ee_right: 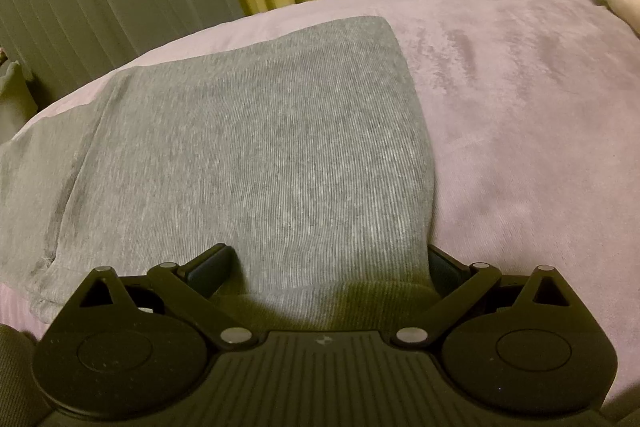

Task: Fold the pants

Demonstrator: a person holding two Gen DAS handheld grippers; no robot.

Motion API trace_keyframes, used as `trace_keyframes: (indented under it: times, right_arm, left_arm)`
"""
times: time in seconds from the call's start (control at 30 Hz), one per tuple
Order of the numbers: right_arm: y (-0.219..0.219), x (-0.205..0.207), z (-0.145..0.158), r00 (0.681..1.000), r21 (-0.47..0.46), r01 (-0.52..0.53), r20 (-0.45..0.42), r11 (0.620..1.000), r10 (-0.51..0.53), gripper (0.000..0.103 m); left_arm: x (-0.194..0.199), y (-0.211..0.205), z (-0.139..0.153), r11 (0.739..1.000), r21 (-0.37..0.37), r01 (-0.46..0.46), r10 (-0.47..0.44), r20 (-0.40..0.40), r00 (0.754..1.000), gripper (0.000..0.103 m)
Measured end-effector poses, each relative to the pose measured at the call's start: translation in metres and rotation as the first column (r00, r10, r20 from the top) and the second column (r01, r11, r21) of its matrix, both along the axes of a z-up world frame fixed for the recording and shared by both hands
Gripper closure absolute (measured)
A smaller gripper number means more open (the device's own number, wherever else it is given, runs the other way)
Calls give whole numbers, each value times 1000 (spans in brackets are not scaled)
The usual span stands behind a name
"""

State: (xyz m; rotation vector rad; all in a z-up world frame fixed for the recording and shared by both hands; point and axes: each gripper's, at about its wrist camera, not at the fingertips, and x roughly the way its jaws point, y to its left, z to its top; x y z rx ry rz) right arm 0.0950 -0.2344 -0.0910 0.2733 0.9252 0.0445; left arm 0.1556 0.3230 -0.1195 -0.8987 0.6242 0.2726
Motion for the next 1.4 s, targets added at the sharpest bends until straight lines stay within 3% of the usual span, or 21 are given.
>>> trace_keyframes:
  times: [0.13, 0.23, 0.37, 0.43, 0.53, 0.63, 0.77, 0.8, 0.83, 0.87, 0.93, 0.97, 1.03, 1.07, 1.1, 1.17, 1.2, 1.27, 1.4]
  right_arm:
    - [0, 0, 0, 1000, 5, 2, 1, 1000, -2, 4]
    - [-1, 0, 1, 1000, 15, 7, 3, 1000, -7, 4]
    - [-7, -2, 4, 999, 60, 31, 19, 998, -32, 4]
    - [-15, -5, 8, 997, 103, 55, 42, 993, -60, 4]
    - [-25, -11, 14, 990, 155, 99, 84, 983, -113, 4]
    - [-33, -17, 20, 980, 192, 141, 114, 971, -165, 4]
    - [-43, -29, 30, 964, 224, 171, 163, 959, -210, 4]
    - [-44, -31, 31, 962, 227, 175, 168, 958, -215, 4]
    - [-46, -33, 33, 960, 226, 182, 170, 957, -223, 4]
    - [-47, -34, 33, 959, 226, 188, 170, 956, -228, 4]
    - [-51, -35, 34, 956, 231, 200, 166, 952, -241, 4]
    - [-53, -35, 34, 957, 237, 201, 161, 950, -243, 4]
    - [-54, -33, 32, 961, 251, 192, 149, 949, -234, 4]
    - [-55, -31, 32, 963, 251, 187, 142, 950, -227, 4]
    - [-54, -29, 31, 967, 252, 177, 134, 951, -215, 4]
    - [-50, -26, 32, 975, 254, 151, 122, 955, -186, 4]
    - [-47, -25, 35, 979, 248, 131, 122, 960, -165, 4]
    - [-41, -26, 43, 981, 240, 95, 145, 966, -132, 4]
    - [-33, -12, 56, 983, 260, 43, 162, 965, -87, 5]
  left_arm:
    - [-11, -3, 18, 1000, 14, 5, -6, 67, 998, 84]
    - [-18, -20, 50, 994, 108, 20, -35, 135, 990, 85]
    - [-28, -68, 104, 969, 235, 83, -147, 269, 952, 85]
    - [-31, -105, 133, 938, 326, 122, -232, 323, 918, 85]
    - [-33, -173, 163, 869, 441, 222, -401, 368, 839, 82]
    - [-25, -251, 161, 778, 479, 406, -589, 331, 737, 74]
    - [-12, -348, 108, 604, 499, 622, -759, 124, 639, 47]
    - [-6, -372, 85, 537, 476, 696, -800, 25, 599, 44]
    - [-4, -386, 67, 495, 452, 742, -818, -45, 573, 41]
    - [-4, -398, 50, 469, 413, 780, -820, -124, 559, 41]
    - [-2, -397, 24, 488, 299, 820, -809, -200, 554, 36]
    - [-4, -391, 21, 501, 266, 824, -809, -195, 555, 29]
    - [-9, -373, 25, 503, 209, 839, -830, -153, 536, 15]
    - [-14, -363, 29, 515, 182, 838, -830, -139, 541, 13]
    - [-16, -350, 33, 541, 160, 825, -820, -119, 561, 13]
    - [-27, -325, 41, 604, 137, 785, -781, -90, 617, 8]
    - [-35, -312, 45, 647, 147, 748, -745, -85, 662, 6]
    - [-50, -291, 50, 722, 213, 658, -658, -81, 749, 6]
    - [-61, -266, 46, 823, 377, 424, -417, -106, 903, 5]
